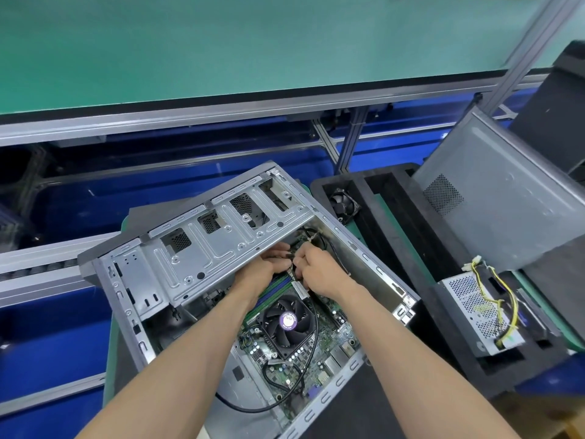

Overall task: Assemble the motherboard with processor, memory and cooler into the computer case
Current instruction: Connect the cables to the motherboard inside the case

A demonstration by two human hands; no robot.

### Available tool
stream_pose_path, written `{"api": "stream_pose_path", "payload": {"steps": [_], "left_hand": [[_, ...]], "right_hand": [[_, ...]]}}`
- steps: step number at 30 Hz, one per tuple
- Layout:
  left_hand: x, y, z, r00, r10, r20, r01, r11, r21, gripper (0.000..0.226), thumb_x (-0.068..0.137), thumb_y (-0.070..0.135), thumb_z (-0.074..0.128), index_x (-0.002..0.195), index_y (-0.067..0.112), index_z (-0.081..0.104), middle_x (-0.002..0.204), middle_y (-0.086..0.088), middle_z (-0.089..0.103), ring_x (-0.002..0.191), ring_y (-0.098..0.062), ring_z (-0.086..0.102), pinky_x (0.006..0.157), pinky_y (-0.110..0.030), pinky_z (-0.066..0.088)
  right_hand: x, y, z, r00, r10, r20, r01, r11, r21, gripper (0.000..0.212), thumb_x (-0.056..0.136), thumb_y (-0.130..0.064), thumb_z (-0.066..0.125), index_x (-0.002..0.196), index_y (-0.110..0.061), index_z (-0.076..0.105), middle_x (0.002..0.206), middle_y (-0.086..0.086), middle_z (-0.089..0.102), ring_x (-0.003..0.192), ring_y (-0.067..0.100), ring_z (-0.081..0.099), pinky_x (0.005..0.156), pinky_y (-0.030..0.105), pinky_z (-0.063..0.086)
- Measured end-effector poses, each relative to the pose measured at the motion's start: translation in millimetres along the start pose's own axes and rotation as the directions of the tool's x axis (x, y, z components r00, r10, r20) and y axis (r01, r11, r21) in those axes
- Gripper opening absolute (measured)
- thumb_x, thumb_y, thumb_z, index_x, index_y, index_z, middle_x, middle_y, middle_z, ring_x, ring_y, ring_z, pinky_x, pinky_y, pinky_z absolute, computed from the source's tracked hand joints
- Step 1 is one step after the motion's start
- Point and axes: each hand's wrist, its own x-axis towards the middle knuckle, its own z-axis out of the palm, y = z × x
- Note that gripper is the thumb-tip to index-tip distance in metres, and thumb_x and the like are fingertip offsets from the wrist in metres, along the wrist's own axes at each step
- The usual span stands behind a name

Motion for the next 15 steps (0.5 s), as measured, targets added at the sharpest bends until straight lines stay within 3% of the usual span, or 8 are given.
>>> {"api": "stream_pose_path", "payload": {"steps": [3,5,7,9,11,13,15], "left_hand": [[2.8,-1.8,-0.1,1.0,0.003,0.009,-0.003,1.0,0.004,0.035,0.08,0.0,0.076,0.084,0.035,0.076,0.093,0.01,0.076,0.097,-0.009,0.069,0.093,-0.026,0.048],[3.8,-3.7,0.3,1.0,0.014,-0.002,-0.014,1.0,0.027,0.032,0.081,0.004,0.076,0.086,0.036,0.075,0.092,0.014,0.075,0.094,-0.005,0.068,0.094,-0.027,0.048],[5.0,-5.6,0.9,0.999,0.022,-0.031,-0.02,0.998,0.063,0.026,0.081,0.01,0.078,0.091,0.034,0.072,0.09,0.018,0.074,0.089,0.0,0.068,0.094,-0.026,0.048],[5.6,-6.1,1.2,0.998,0.004,-0.067,0.004,0.992,0.126,0.021,0.081,0.021,0.08,0.092,0.036,0.071,0.088,0.021,0.073,0.09,-0.001,0.067,0.092,-0.027,0.048],[5.4,-5.2,0.9,0.994,-0.045,-0.097,0.063,0.978,0.197,0.018,0.079,0.035,0.079,0.094,0.036,0.069,0.092,0.017,0.073,0.093,-0.008,0.066,0.089,-0.03,0.049],[5.3,-5.4,0.6,0.99,-0.097,-0.107,0.121,0.96,0.251,0.026,0.077,0.046,0.076,0.097,0.032,0.068,0.096,0.009,0.073,0.091,-0.014,0.068,0.086,-0.032,0.052],[5.9,-6.6,0.6,0.988,-0.111,-0.103,0.133,0.963,0.235,0.023,0.077,0.046,0.075,0.094,0.032,0.069,0.095,0.006,0.074,0.089,-0.016,0.069,0.086,-0.034,0.054]], "right_hand": [[0.5,0.9,-0.1,1.0,0.015,-0.004,-0.015,1.0,0.009,0.012,0.101,-0.01,0.041,0.104,-0.003,0.051,0.099,0.016,0.066,0.072,0.019,0.053,0.058,0.026,0.041],[1.2,0.8,-0.2,0.999,0.031,-0.019,-0.031,0.999,0.013,0.014,0.102,-0.015,0.042,0.106,-0.006,0.052,0.099,0.014,0.066,0.08,0.023,0.058,0.068,0.035,0.049],[1.7,1.2,-0.8,0.999,0.039,-0.032,-0.041,0.998,-0.051,0.023,0.102,-0.017,0.042,0.121,-0.01,0.052,0.108,0.018,0.066,0.099,0.031,0.059,0.083,0.042,0.05],[1.5,2.9,-2.0,0.998,0.057,-0.015,-0.059,0.987,-0.148,0.046,0.099,-0.013,0.043,0.145,-0.015,0.041,0.132,0.023,0.056,0.123,0.037,0.05,0.097,0.043,0.045],[0.8,4.4,-3.6,0.992,0.122,0.013,-0.117,0.97,-0.214,0.067,0.095,-0.01,0.042,0.157,-0.024,0.021,0.153,0.025,0.032,0.139,0.04,0.036,0.109,0.045,0.037],[0.7,4.9,-4.1,0.984,0.179,0.012,-0.169,0.947,-0.275,0.074,0.094,-0.011,0.041,0.159,-0.03,0.012,0.16,0.023,0.018,0.141,0.041,0.034,0.11,0.047,0.037],[0.3,4.4,-2.4,0.982,0.186,-0.001,-0.176,0.923,-0.343,0.076,0.093,-0.013,0.042,0.159,-0.031,0.009,0.158,0.022,0.022,0.134,0.041,0.043,0.104,0.046,0.042]]}}
